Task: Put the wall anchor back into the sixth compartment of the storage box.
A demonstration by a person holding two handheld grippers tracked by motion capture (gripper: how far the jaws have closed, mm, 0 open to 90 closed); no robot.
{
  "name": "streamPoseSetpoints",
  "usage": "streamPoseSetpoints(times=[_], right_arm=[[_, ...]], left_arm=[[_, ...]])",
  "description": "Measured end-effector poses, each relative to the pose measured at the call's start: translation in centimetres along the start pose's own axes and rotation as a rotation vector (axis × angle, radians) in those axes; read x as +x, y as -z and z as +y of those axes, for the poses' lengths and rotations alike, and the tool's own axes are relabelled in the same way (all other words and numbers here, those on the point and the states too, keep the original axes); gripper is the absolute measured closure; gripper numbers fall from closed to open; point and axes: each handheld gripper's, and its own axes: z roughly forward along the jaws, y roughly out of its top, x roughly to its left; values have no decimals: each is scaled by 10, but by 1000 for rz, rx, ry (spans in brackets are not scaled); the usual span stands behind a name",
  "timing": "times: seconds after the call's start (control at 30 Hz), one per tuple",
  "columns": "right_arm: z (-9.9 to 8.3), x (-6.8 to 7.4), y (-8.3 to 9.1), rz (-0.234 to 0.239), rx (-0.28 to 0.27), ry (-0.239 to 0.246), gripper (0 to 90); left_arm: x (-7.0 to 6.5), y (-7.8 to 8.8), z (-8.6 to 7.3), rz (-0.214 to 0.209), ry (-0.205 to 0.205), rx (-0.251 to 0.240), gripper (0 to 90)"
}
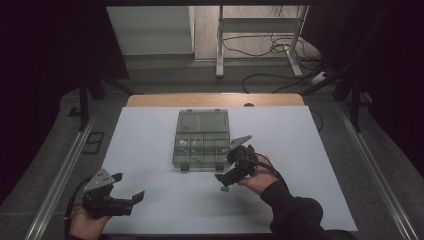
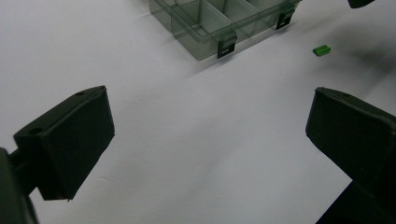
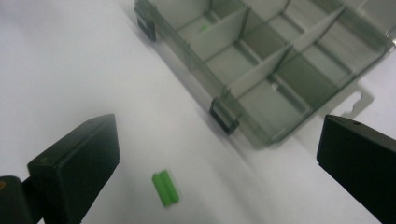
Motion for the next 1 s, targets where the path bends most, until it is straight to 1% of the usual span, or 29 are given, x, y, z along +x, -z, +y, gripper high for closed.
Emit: streamPoseSetpoints(times=[0.13,0.2,0.27,0.3,0.33,0.37,0.4,0.43,0.47,0.5,0.53,0.57,0.6,0.63,0.67,0.7,0.73,0.77,0.8,0.83,0.87,0.9,1.0], right_arm=[[-3,2,-1,19,46,-19,0],[-4,4,-3,29,67,-18,0],[-6,6,-6,14,85,-5,26],[-6,6,-6,14,85,-5,26],[-9,8,-10,-11,96,11,68],[-9,8,-10,-11,96,11,68],[-11,8,-13,-25,112,21,112],[-11,8,-13,-25,112,21,112],[-12,7,-15,-28,120,27,146],[-13,7,-16,-26,128,22,173],[-15,6,-19,-11,149,23,252],[-16,6,-20,-10,158,40,274],[-16,6,-20,-10,158,40,274],[-16,6,-21,-10,169,51,304],[-18,6,-24,7,182,62,373],[-18,6,-24,7,182,62,373],[-18,7,-24,8,188,67,395],[-17,8,-26,17,195,85,468],[-17,9,-26,24,196,89,492],[-17,9,-26,24,196,89,492],[-17,10,-28,47,202,103,563],[-16,11,-29,61,210,109,589],[-17,13,-31,61,227,139,667]], left_arm=[[0,0,0,0,0,0,19],[0,0,0,0,-1,0,19],[0,0,0,0,-1,0,19],[0,0,0,0,-1,0,19],[0,0,0,0,-1,-1,19],[0,0,0,0,-1,-1,19],[0,0,0,0,-2,-1,19],[0,0,0,0,-3,0,19],[-1,0,0,0,-3,0,19],[-1,0,0,1,-4,0,19],[0,0,0,0,-3,0,19],[0,0,0,0,-3,1,19],[-1,0,0,1,-3,1,19],[-1,0,0,1,-4,1,20],[-1,0,0,2,-5,2,20],[-1,0,0,2,-5,2,20],[-1,0,0,2,-6,2,20],[-1,0,0,2,-6,2,21],[-1,0,0,2,-6,2,21],[-1,0,0,2,-6,2,21],[-1,0,0,2,-6,2,21],[-1,0,0,2,-7,3,21],[-1,0,0,2,-10,4,22]])
